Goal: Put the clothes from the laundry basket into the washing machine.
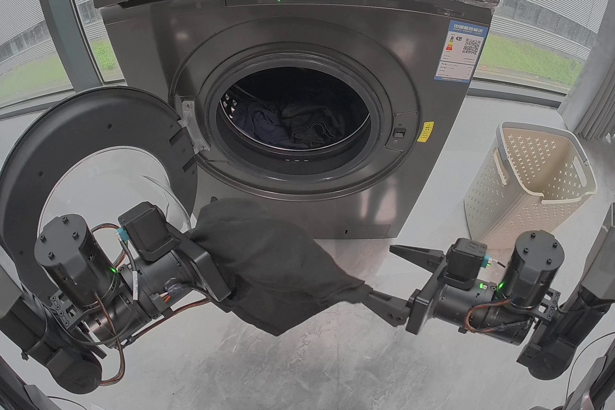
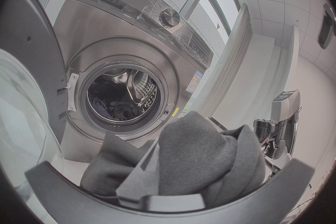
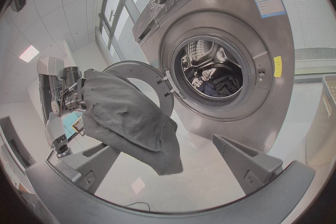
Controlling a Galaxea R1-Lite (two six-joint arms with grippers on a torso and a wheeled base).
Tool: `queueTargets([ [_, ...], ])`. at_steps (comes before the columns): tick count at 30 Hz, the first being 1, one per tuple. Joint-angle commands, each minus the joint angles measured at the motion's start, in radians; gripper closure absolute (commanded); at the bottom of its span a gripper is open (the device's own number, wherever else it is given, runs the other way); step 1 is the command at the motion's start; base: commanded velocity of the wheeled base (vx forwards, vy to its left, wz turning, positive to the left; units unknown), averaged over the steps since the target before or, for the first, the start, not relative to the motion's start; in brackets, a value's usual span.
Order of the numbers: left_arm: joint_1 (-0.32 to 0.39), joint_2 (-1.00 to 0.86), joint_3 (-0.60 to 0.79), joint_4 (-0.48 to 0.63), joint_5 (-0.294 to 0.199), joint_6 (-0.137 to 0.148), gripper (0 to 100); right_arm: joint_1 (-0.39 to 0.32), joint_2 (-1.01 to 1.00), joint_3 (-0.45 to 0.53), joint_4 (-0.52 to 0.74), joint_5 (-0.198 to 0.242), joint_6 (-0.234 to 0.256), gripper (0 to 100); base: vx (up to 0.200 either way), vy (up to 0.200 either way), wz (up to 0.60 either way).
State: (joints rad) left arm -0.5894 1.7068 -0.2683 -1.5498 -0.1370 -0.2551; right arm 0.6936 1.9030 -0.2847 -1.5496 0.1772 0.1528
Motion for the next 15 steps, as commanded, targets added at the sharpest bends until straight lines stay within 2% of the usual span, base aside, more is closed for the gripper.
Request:
queueTargets([
  [1,0.019,-0.009,-0.005,-0.001,0.000,-0.003,100,0.024,-0.101,0.125,0.002,0.002,-0.007,0,0.000,0.000,0.00],
  [3,0.029,-0.007,-0.017,-0.001,0.000,0.000,100,0.009,-0.097,0.104,0.000,-0.005,-0.012,0,0.000,0.000,0.00],
  [7,0.034,-0.012,-0.014,-0.001,-0.006,-0.006,100,-0.094,-0.055,0.053,0.000,-0.012,-0.010,0,0.000,0.000,0.00],
  [8,0.034,-0.012,-0.015,-0.001,-0.006,-0.006,100,-0.097,-0.053,0.053,0.000,-0.013,-0.010,0,0.000,0.000,0.00],
  [9,0.039,-0.012,-0.019,-0.001,-0.010,-0.007,100,-0.137,-0.019,0.036,0.000,-0.015,-0.010,0,0.000,0.000,0.00],
  [11,0.042,-0.015,-0.014,-0.001,-0.013,-0.007,100,-0.158,-0.005,0.025,0.000,-0.015,-0.010,0,0.000,0.000,0.00],
  [15,0.042,-0.004,-0.011,-0.001,-0.012,-0.006,100,-0.184,-0.002,-0.001,0.000,-0.016,-0.010,0,0.200,0.000,0.00],
])
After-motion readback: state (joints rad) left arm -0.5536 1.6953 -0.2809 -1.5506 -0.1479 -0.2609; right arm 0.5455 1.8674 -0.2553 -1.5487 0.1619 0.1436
